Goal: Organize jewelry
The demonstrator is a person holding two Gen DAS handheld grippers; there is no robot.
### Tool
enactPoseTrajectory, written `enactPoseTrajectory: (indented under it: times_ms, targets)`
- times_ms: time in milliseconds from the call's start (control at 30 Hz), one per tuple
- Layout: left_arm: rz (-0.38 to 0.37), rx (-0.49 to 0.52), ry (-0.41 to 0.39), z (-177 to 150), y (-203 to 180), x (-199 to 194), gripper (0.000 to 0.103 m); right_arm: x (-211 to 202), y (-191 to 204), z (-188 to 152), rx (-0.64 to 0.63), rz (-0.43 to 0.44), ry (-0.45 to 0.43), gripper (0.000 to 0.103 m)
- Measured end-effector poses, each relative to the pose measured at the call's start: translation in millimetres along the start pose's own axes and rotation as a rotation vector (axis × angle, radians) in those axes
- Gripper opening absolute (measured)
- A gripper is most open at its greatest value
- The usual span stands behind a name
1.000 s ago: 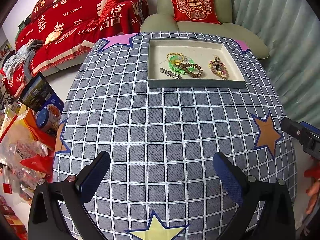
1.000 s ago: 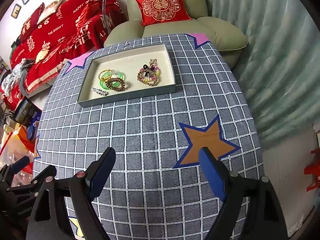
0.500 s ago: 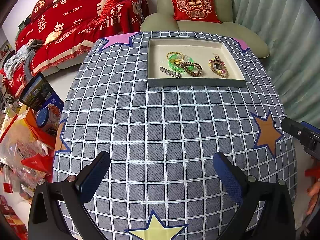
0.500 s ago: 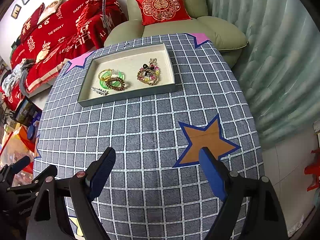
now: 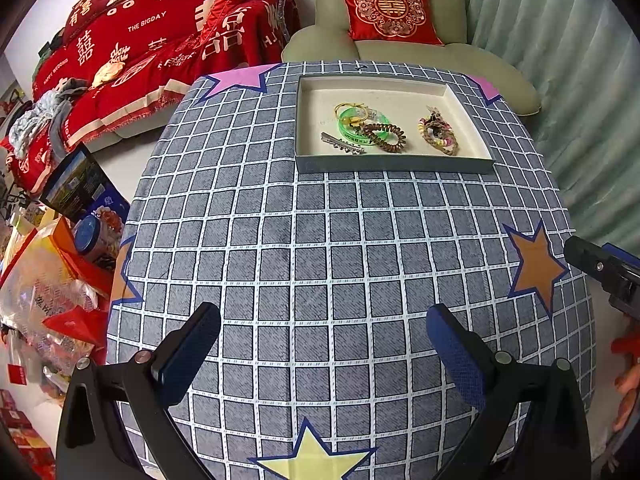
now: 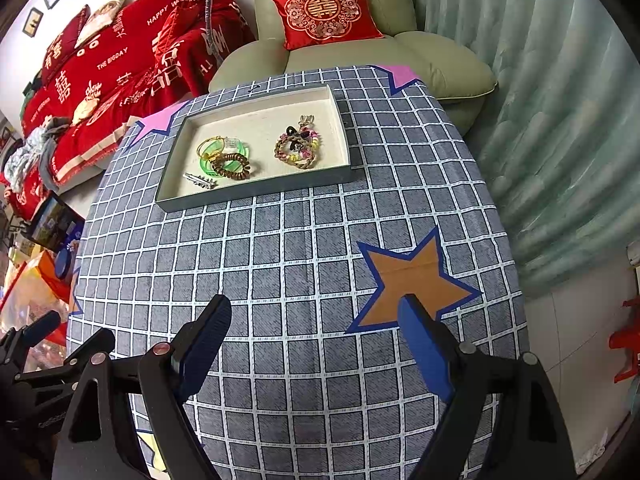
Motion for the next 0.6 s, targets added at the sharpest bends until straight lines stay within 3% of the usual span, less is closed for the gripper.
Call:
enactPoseTrajectory:
  times_ms: [600]
  targets:
    - [-0.015,0.008,-0.002,1.6,-1.4,0.5,0.103,0.1,-0.4,-0.9,0.0,0.001,0.002,0.087]
Point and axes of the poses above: each gripper's, at about its wrist camera, not at the fingertips, and x roughly the way its jaws point, y to its left, z to its top, the point moved 9 cm from there along x, roughly the way its jaws point, and after that the axes turned 10 degrees about x, right-handed, at the moved point
